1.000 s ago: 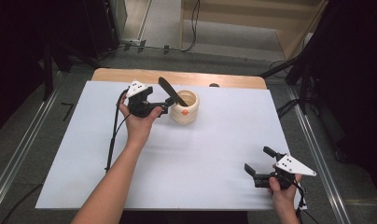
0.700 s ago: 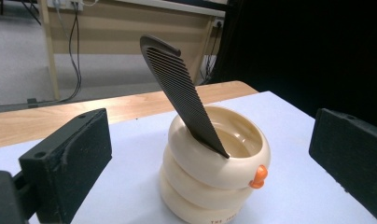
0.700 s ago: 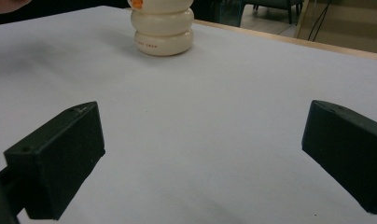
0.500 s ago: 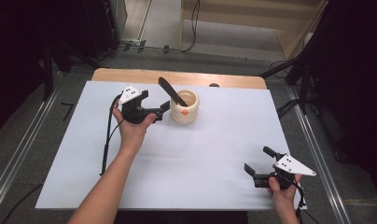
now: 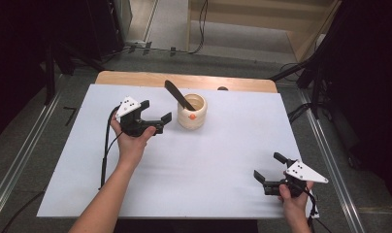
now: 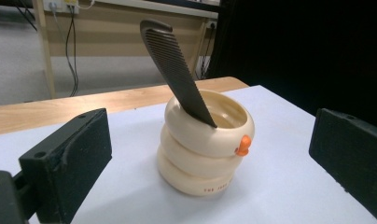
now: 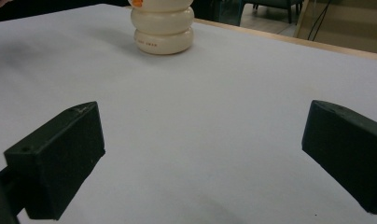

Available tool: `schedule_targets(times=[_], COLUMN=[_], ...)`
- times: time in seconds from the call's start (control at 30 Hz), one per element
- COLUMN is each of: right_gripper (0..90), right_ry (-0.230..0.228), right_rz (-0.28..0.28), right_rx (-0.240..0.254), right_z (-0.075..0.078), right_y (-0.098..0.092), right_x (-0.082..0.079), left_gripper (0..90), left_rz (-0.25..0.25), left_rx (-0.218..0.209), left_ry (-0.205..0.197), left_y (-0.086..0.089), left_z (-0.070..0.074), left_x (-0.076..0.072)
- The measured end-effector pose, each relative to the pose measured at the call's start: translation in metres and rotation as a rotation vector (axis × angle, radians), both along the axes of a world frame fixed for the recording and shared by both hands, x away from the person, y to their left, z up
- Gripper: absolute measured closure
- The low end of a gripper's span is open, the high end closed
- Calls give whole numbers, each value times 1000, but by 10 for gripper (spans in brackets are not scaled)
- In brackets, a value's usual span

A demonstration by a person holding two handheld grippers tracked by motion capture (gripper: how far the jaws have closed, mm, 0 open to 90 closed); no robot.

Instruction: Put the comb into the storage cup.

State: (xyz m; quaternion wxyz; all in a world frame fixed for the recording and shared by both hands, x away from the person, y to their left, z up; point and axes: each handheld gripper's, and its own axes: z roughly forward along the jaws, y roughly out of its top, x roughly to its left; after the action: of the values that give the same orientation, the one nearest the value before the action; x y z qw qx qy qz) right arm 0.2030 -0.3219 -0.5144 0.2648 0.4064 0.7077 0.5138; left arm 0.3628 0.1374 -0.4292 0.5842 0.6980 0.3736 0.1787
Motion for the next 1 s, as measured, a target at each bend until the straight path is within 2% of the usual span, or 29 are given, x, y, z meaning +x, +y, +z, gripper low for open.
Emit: schedule_targets(times=[0.33, 0.5, 0.63, 0.83, 1.0], right_gripper=[0, 0, 0, 0, 0], right_ry=[-1, 0, 0, 0, 1], right_rz=[1, 2, 3, 2, 0], right_rx=[-5, -7, -6, -8, -9], right_z=[0, 0, 0, 0, 0], right_y=[0, 1, 0, 1, 1], right_x=[0, 0, 0, 0, 0], left_gripper=[0, 0, 0, 0, 0], left_rz=[-1, -7, -7, -12, -7], left_rx=[-3, -39, -32, -51, -49], left_ry=[-8, 0, 2, 6, 6], left_y=[15, 23, 29, 38, 46], left_z=[-5, -7, -9, -11, -13], left_x=[-15, -24, -31, -41, -48])
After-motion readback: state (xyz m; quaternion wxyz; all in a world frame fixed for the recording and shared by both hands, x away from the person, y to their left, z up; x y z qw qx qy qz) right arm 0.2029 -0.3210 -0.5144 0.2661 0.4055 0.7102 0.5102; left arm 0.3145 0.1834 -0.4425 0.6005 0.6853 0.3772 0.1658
